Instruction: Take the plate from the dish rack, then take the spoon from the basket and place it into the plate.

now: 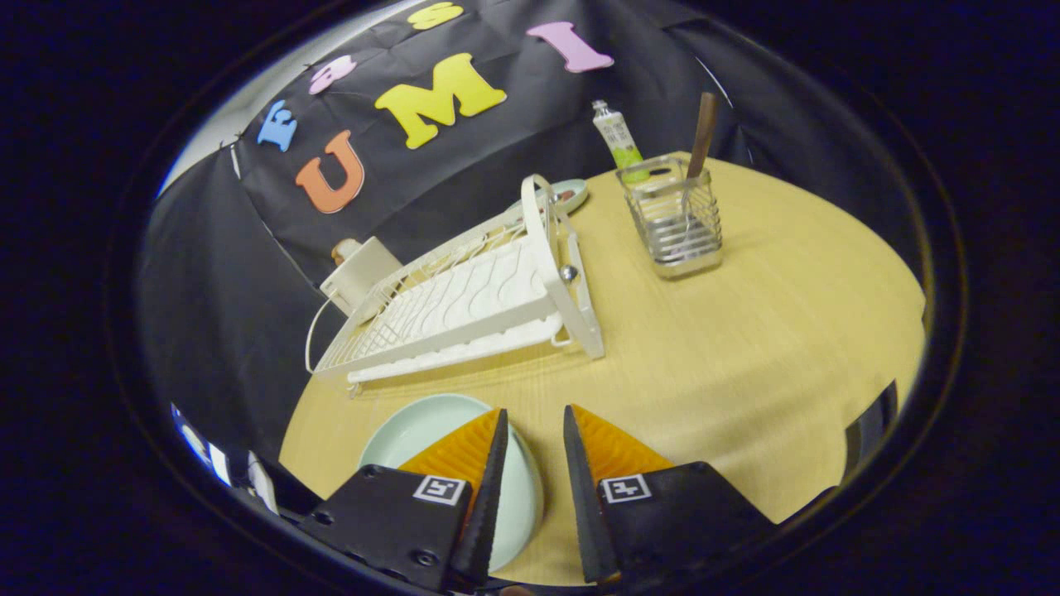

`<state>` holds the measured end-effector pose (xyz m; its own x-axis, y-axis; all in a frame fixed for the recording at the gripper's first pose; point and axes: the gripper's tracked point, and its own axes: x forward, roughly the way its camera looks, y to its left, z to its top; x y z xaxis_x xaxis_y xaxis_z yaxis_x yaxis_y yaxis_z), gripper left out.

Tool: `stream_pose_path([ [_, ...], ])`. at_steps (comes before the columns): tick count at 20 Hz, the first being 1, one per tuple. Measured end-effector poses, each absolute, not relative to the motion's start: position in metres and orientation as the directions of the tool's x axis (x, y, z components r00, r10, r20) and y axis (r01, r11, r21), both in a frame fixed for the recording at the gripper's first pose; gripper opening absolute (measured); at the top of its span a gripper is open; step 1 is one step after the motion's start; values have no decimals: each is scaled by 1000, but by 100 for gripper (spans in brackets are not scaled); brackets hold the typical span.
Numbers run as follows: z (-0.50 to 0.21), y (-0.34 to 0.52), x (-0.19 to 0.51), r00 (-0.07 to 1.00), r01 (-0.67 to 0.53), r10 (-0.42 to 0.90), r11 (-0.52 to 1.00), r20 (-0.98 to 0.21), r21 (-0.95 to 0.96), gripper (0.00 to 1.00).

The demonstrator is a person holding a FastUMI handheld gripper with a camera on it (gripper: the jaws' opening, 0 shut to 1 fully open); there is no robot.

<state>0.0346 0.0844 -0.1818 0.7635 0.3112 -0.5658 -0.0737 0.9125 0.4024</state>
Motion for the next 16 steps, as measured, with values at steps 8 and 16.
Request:
stream_pose_path([
  [8, -105, 4, 38, 952, -11, 50, 991, -301, 131, 99],
  [16, -79, -58, 105, 976, 74, -41, 986, -215, 149, 100],
])
